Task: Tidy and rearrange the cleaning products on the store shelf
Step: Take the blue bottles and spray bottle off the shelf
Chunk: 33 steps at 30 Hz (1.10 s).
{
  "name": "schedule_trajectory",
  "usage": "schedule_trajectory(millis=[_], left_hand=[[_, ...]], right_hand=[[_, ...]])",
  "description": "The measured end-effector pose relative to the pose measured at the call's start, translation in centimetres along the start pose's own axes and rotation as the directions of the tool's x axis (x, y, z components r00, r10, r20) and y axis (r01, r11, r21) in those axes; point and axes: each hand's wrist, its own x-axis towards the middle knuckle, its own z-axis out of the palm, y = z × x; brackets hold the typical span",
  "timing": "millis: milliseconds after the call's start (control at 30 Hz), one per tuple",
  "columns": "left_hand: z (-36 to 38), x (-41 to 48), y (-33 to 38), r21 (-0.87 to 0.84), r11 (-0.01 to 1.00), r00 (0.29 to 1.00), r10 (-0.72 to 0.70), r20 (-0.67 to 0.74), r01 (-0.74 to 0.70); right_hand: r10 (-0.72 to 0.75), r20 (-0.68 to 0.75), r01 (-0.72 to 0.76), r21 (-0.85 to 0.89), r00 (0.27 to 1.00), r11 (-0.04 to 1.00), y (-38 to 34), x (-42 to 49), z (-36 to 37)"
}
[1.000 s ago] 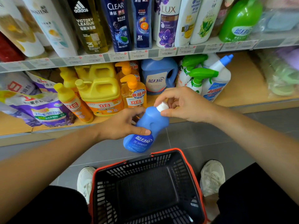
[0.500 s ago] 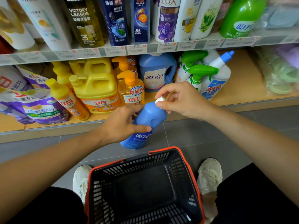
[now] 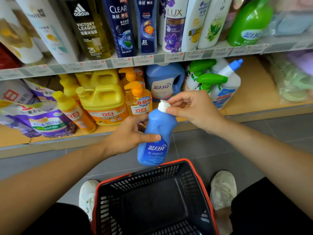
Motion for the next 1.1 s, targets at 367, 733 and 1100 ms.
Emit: schedule_trajectory(millis=[367,733,1100], left_hand=[[0.1,0.1,0.2,-0.286,0.955,0.987,-0.11,-0.119,0.072],[-1.9,0.6,2.3,-0.247,0.967,0.986,-0.097,-0.135,0.061],[-3.4,-0.1,3.9,0.011,0.982,0.974,0.19,-0.124,-0.19]], right_hand=[[0.226,0.166,-0.261,0.227,0.96,0.938,2.3,-1.9,2.4],[0.235,0.285,-0.353,0.495,0.929,0.794,3.7,-2.1,2.4],[0.207,0.342,-0.347,0.426,0.917,0.836,4.0,-1.9,1.7]])
